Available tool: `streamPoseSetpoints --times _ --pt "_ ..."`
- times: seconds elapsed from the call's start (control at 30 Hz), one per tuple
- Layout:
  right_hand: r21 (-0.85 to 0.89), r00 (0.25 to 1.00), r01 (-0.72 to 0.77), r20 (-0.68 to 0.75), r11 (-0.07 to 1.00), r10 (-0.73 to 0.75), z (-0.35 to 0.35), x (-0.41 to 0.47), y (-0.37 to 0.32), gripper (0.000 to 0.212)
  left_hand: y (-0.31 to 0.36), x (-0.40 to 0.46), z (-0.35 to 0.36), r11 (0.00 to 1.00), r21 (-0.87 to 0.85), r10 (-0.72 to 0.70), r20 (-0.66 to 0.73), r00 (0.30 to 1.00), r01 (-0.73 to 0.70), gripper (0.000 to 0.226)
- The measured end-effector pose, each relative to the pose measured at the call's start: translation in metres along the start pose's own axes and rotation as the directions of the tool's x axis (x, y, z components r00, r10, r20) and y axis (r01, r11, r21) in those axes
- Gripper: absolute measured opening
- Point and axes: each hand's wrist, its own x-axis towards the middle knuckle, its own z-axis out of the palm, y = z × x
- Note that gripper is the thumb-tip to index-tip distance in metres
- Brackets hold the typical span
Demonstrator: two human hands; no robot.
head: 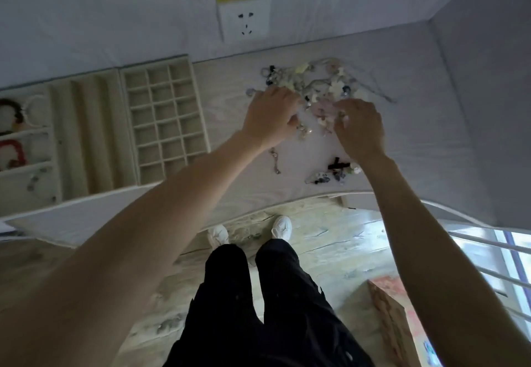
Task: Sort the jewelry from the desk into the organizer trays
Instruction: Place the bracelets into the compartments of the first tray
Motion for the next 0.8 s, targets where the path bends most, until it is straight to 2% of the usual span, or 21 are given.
streamPoseSetpoints --times 0.1,0.17,0.23,0.4,0.5,0.57,0.63,0.8 --pt "-0.014 0.991 0.119 0.07 0.993 -0.118 0.002 0.018 0.022 0.045 0.012 0.028 0.021 0.998 0.066 -0.022 0.053 0.998 0.019 0.039" --pt "-0.034 0.979 0.188 0.083 0.982 -0.185 0.001 0.02 0.032 0.042 0.015 0.04 0.031 0.996 0.079 -0.051 0.058 0.997 0.046 0.041" --pt "-0.059 0.975 0.197 0.113 0.979 -0.189 -0.002 0.02 0.039 0.039 0.016 0.047 0.035 0.995 0.084 -0.06 0.067 0.996 0.054 0.042" --pt "-0.057 0.984 0.178 0.007 0.982 -0.178 -0.004 0.016 0.046 0.032 0.009 0.038 0.031 0.995 0.094 -0.037 0.088 0.995 0.029 0.047" --pt "-0.059 0.974 0.216 -0.052 0.975 -0.219 -0.007 0.022 0.036 0.025 -0.001 0.024 0.031 0.999 0.017 0.037 0.078 0.996 -0.038 0.053" --pt "-0.01 0.95 0.308 -0.041 0.951 -0.309 -0.006 0.026 0.025 0.027 -0.003 0.014 0.031 0.997 -0.051 0.056 0.04 0.998 -0.054 0.055" --pt "0.021 0.922 0.387 -0.025 0.922 -0.386 -0.003 0.029 0.017 0.027 -0.004 0.007 0.031 0.994 -0.106 0.033 -0.063 0.997 -0.039 0.048" --pt "0.031 0.928 0.366 0.053 0.93 -0.367 0.006 0.032 0.016 0.021 -0.004 0.001 0.023 0.953 -0.274 -0.195 -0.234 0.953 0.127 0.036"
